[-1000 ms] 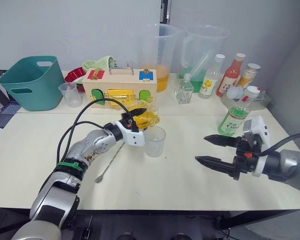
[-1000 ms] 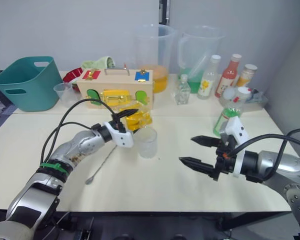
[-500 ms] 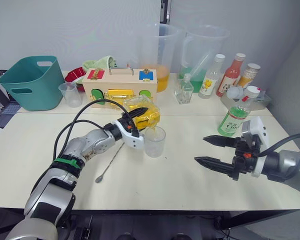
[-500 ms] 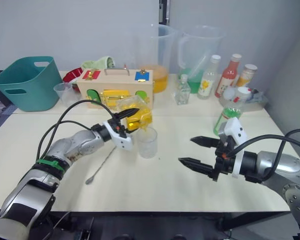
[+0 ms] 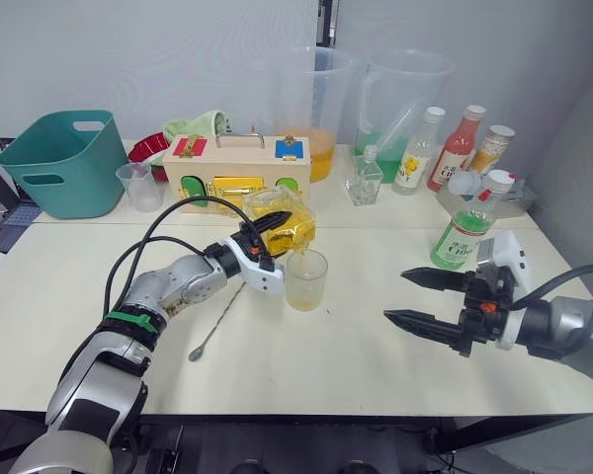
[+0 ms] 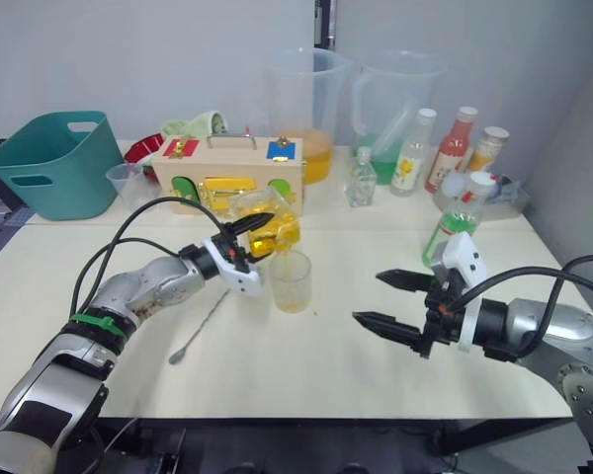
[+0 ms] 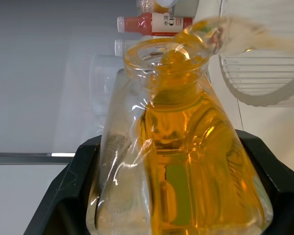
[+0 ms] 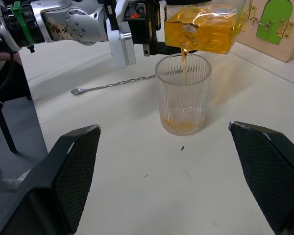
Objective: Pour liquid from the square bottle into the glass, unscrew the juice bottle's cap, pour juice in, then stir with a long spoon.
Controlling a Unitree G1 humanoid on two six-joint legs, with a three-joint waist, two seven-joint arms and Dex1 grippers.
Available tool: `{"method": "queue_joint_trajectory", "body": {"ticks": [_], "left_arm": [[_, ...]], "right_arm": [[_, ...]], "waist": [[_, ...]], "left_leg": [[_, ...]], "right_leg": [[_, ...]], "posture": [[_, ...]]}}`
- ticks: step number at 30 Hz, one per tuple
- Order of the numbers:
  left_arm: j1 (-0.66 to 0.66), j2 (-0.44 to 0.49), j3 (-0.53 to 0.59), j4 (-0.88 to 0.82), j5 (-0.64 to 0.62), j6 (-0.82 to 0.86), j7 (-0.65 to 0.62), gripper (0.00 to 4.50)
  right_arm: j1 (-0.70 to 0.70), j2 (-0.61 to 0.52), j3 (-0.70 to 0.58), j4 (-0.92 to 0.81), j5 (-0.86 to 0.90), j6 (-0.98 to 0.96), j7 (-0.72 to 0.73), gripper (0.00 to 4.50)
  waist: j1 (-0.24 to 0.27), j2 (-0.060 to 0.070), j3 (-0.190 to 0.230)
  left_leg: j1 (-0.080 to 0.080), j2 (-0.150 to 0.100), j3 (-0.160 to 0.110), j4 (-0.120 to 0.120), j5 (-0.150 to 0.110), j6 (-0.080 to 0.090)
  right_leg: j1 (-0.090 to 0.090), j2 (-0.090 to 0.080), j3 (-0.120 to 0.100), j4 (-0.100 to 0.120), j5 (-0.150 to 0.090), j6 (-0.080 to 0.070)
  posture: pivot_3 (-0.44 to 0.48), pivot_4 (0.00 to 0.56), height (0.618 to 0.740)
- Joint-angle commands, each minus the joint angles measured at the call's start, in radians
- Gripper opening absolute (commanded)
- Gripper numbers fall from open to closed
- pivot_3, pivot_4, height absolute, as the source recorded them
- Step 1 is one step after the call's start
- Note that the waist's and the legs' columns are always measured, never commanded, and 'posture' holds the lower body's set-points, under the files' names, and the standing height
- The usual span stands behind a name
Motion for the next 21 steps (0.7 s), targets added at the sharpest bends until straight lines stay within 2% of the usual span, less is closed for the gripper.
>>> {"method": "queue_joint_trajectory", "body": {"ticks": [1,17,21], "left_arm": [[-0.076,0.005,0.04,-0.073,-0.023,0.008,0.06,2.8],[-0.071,0.007,0.049,-0.113,-0.046,0.024,0.034,2.8],[-0.06,-0.005,0.064,-0.109,-0.117,0.029,-0.031,2.8]], "right_arm": [[-0.018,-0.001,-0.009,-0.011,-0.006,-0.026,0.011,4.46],[-0.033,0.005,0.005,0.007,-0.032,-0.031,0.037,4.46],[-0.038,0.006,0.009,0.012,-0.037,-0.032,0.042,4.46]], "waist": [[0.0,0.0,0.0],[0.0,0.0,0.0],[0.0,0.0,0.0]], "left_leg": [[0.0,0.0,0.0,0.0,0.0,0.0],[0.0,0.0,0.0,0.0,0.0,0.0],[0.0,0.0,0.0,0.0,0.0,0.0]], "right_leg": [[0.0,0.0,0.0,0.0,0.0,0.0],[0.0,0.0,0.0,0.0,0.0,0.0],[0.0,0.0,0.0,0.001,0.0,0.0]], "posture": [[0.0,0.15,0.74],[0.0,0.15,0.74],[0.0,0.15,0.74]]}}
